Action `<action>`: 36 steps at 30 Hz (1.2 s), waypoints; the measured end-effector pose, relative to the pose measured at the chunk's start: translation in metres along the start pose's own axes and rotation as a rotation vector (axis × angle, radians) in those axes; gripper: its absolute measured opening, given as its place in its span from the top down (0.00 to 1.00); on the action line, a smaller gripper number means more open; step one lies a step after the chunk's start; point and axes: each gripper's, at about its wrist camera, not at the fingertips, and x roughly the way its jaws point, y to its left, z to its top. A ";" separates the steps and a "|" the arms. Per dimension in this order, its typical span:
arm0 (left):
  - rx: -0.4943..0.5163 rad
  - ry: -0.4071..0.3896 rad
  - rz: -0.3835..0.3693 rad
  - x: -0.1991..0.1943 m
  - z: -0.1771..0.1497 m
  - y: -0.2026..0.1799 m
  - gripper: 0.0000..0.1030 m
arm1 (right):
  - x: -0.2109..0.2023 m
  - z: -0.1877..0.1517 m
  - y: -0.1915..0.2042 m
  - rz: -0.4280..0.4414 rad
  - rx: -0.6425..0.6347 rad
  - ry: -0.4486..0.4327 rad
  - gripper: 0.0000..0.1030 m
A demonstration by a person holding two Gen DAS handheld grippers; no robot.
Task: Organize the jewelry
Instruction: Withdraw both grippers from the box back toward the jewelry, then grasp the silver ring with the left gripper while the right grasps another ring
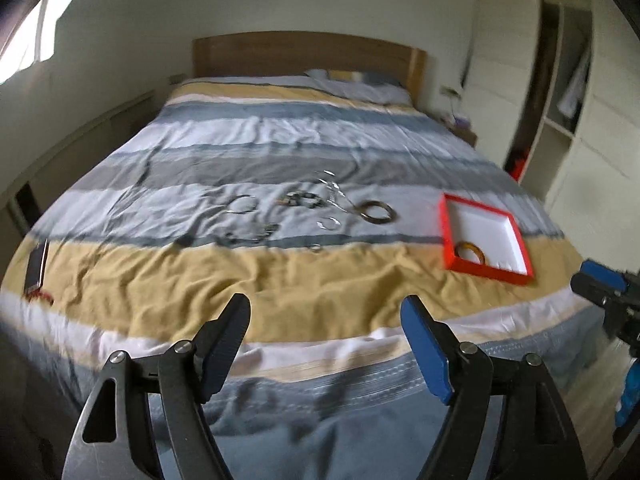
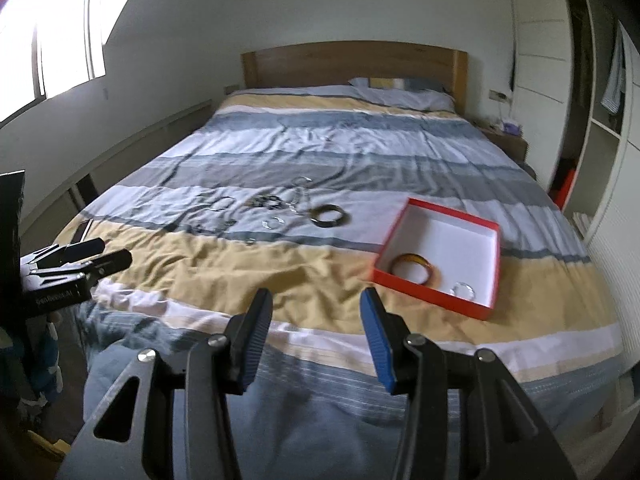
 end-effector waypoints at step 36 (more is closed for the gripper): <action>-0.169 0.150 0.116 0.201 0.051 0.156 0.39 | 0.272 0.051 0.077 0.188 -0.084 0.193 0.58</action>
